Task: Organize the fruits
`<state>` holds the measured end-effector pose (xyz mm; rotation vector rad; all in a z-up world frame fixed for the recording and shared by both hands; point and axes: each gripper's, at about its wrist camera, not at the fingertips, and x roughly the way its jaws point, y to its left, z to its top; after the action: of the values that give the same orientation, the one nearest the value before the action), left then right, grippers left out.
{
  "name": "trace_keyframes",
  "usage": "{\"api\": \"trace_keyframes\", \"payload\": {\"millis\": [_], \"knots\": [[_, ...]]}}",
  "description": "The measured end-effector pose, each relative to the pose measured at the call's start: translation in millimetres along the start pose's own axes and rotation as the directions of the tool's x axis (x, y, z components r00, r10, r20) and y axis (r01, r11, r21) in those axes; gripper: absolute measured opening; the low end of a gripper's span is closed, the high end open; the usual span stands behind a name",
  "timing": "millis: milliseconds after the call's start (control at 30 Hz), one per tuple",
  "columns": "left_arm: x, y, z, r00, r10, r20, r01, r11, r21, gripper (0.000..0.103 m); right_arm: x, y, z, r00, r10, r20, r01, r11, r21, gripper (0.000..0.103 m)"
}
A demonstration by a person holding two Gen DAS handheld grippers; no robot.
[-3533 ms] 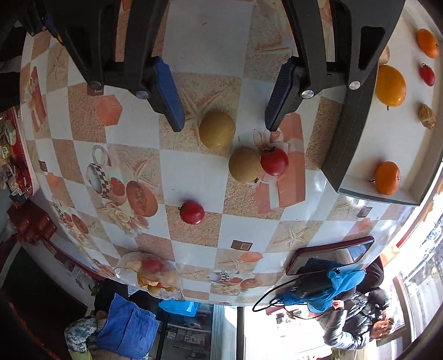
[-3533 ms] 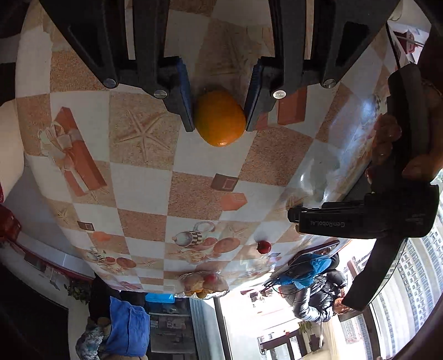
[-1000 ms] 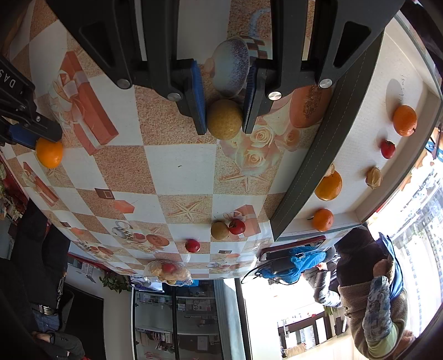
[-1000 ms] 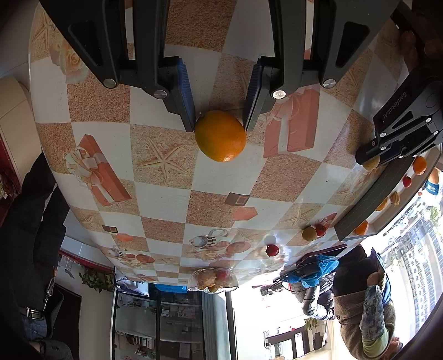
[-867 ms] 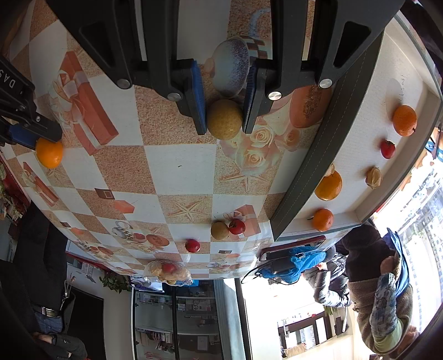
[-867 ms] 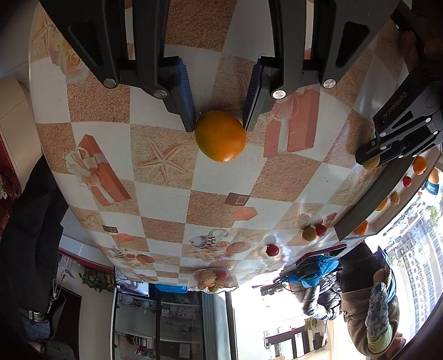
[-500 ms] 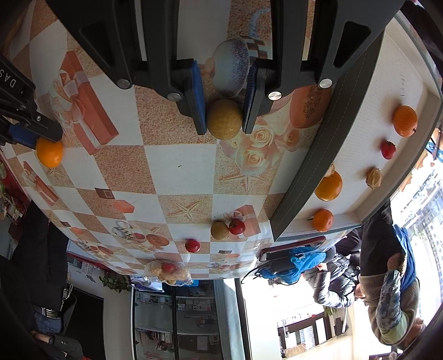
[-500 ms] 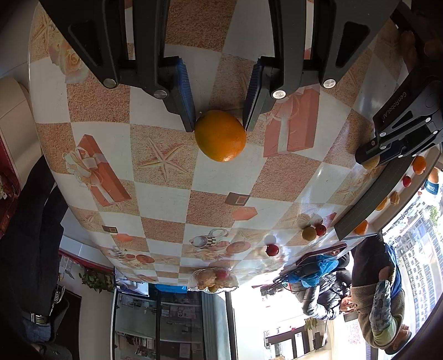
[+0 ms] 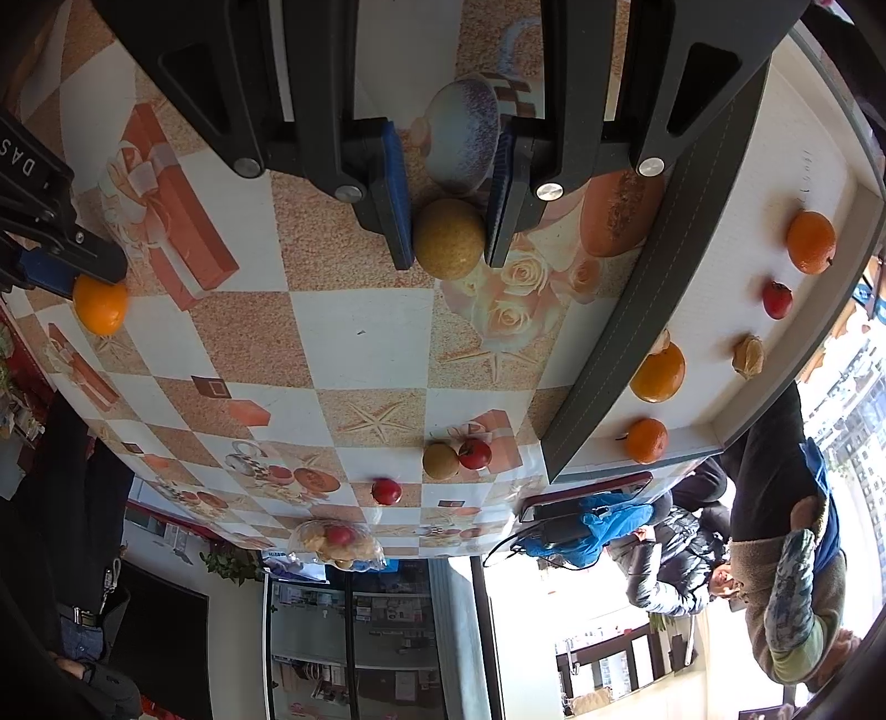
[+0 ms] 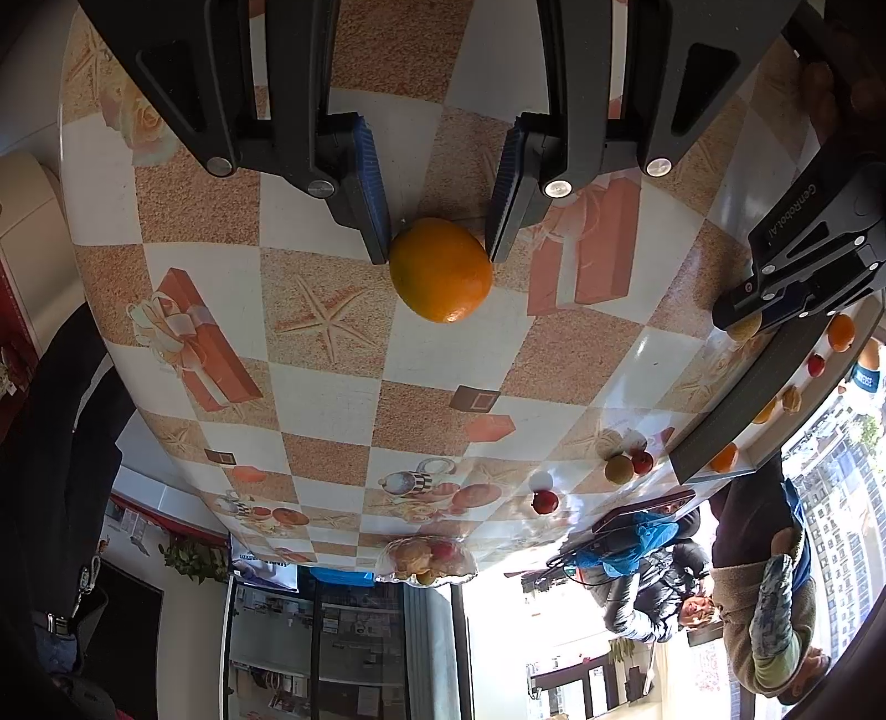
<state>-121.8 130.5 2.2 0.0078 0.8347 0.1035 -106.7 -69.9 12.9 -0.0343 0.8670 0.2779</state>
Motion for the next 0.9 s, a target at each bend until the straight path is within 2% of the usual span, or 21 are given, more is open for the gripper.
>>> {"api": "trace_keyframes", "payload": {"millis": [900], "knots": [[-1.1, -0.3, -0.1, 1.000, -0.008, 0.001, 0.008, 1.000, -0.006, 0.028, 0.7, 3.9, -0.1, 1.000, -0.026, -0.004, 0.026, 0.999, -0.021, 0.037]]}}
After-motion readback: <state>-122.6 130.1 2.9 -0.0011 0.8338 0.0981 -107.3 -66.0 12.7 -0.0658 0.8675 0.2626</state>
